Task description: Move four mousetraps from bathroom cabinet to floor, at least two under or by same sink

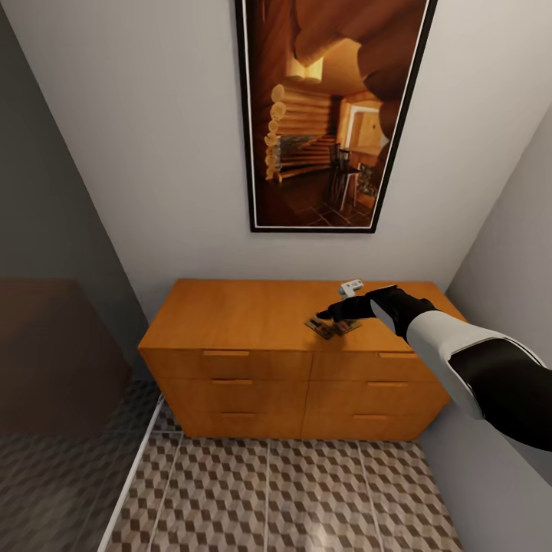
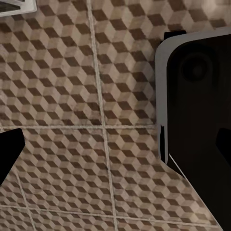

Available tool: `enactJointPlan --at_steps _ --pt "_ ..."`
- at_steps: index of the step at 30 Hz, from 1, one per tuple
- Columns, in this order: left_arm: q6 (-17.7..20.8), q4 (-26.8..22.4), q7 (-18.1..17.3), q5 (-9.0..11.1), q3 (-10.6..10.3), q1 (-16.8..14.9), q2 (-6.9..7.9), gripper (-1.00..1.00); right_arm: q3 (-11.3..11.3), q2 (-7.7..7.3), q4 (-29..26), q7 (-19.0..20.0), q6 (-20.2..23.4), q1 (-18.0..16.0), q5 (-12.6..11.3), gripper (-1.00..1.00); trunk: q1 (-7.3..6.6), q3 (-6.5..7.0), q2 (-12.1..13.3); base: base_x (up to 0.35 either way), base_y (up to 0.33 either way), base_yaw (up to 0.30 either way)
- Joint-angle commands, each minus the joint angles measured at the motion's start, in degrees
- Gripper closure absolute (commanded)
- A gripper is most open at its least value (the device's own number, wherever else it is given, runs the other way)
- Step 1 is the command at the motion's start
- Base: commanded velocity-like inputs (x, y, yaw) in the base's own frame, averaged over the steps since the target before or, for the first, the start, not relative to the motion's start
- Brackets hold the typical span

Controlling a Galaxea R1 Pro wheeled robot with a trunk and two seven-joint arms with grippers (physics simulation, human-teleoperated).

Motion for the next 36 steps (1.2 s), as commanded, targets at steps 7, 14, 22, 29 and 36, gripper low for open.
enactJointPlan --at_steps 7,14,22,29,36 --pt "-0.3 0.2 0.1 0.4 -0.5 -0.1 -0.04 -1.0 0.4 -0.04 0.0 0.1 0.4 0.0 -0.6 -1.0 0.05 -0.11 -0.1 0.114 0.023 0.0" --pt "-0.3 0.2 0.1 0.4 -0.5 -0.1 -0.05 -1.0 0.4 -0.04 0.1 0.1 0.4 0.0 -0.6 -1.0 0.05 -0.11 -0.1 0.036 0.004 0.0" --pt "-0.3 0.2 0.1 0.4 -0.5 -0.1 -0.05 -1.0 0.4 -0.04 0.2 0.1 0.4 0.0 -0.6 -1.0 0.05 -0.11 -0.1 0.006 0.001 0.0" --pt "-0.3 0.2 0.1 0.4 -0.5 -0.1 -0.05 -1.0 0.4 0.0 0.2 0.1 0.4 0.0 -0.6 -1.0 0.05 -0.11 -0.1 0.0 0.0 0.0" --pt "-0.3 0.2 0.1 0.4 -0.5 -0.1 -0.05 -1.0 0.4 -0.02 0.3 0.0 0.4 0.0 -0.5 -1.0 0.05 -0.11 -0.1 0.0 0.0 0.0"
